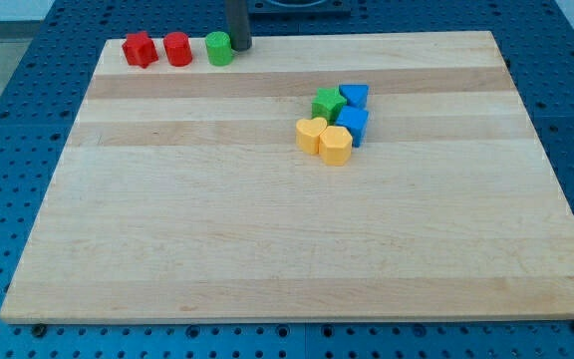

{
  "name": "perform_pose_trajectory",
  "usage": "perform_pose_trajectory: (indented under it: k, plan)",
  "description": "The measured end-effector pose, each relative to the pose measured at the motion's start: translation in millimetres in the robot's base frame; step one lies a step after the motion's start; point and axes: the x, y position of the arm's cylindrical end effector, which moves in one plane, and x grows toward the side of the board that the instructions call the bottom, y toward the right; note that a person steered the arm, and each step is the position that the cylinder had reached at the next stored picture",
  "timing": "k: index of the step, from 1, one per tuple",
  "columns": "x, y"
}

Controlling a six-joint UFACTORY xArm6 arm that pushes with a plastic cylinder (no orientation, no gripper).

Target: Push the blue triangle to the top center

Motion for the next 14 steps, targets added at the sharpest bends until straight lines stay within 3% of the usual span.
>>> perform_pose_trajectory:
  k: [4,6,8,9,11,14]
  plan:
    - [0,-6]
    - [9,81]
    - [74,184]
    - [100,207]
    - [157,211]
    - [143,149]
